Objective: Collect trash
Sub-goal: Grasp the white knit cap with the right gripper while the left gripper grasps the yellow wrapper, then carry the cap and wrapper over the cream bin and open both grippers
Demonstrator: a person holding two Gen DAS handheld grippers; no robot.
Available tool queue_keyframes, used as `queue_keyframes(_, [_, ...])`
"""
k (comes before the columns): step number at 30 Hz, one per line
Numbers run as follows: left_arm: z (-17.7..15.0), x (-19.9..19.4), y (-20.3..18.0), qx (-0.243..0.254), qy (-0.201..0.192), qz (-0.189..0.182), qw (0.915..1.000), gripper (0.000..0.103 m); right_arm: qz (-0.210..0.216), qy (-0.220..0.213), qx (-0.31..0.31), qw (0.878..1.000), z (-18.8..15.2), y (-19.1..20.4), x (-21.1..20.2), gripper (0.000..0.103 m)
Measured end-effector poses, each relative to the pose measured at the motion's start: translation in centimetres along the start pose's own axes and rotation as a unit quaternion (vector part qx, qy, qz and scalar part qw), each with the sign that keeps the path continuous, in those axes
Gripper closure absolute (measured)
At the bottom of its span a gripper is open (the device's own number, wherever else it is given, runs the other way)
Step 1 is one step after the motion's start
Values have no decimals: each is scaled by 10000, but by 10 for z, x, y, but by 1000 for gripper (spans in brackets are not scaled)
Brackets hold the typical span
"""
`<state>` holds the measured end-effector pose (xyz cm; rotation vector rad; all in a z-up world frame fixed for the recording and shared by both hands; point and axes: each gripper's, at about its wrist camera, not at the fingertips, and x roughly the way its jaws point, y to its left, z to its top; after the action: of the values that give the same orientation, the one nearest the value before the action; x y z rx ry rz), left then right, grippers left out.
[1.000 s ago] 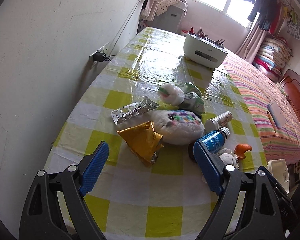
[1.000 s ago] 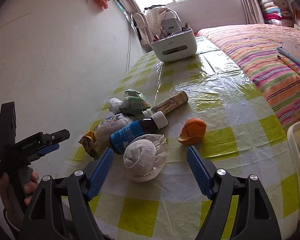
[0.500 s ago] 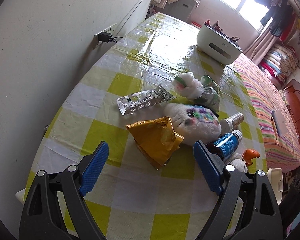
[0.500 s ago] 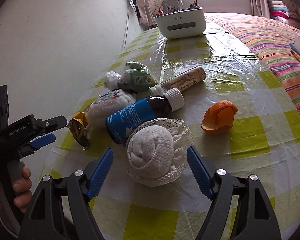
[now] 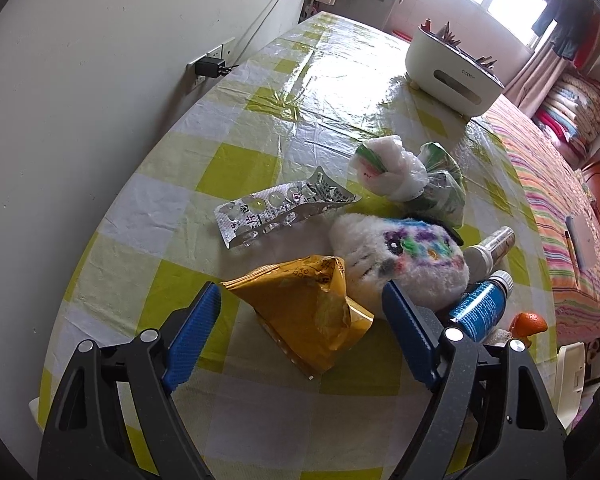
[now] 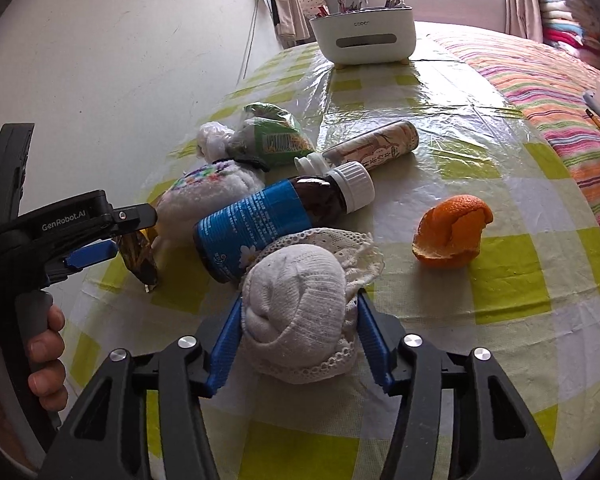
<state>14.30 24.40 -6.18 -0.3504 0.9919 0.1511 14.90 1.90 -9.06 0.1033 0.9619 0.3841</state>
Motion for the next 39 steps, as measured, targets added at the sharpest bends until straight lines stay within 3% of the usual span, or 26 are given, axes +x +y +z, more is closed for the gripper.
queue_keyframes(1, [0,1,1,2,34,-50,10000,42,-14,-29,-31,10000,-1,1,-1,55])
queue_keyframes(4, [-2,3,3,-52,82,-133,9999,52,-6,-97,-58,9999,-3,1,-2,57])
queue_keyframes(12, [-7,-6,9,-220,30,-252,9994,65,159,-349,151,9992,-4,-5,-15,57])
queue_keyframes(22, [-16,-31,-1,-57,-301,-401,9987,69,218,-697,531,9959,-3,-24,-37,57])
queue_keyframes(29, [-20,-46,-27,272,-579,-432,9970,69,174,-783,692,9944,-3,-36,-44,57])
queue_keyframes(39, [-24,-50,-69,556,-647,-657,9942,70,32,-969,905,9912,-3,-59,-58,57])
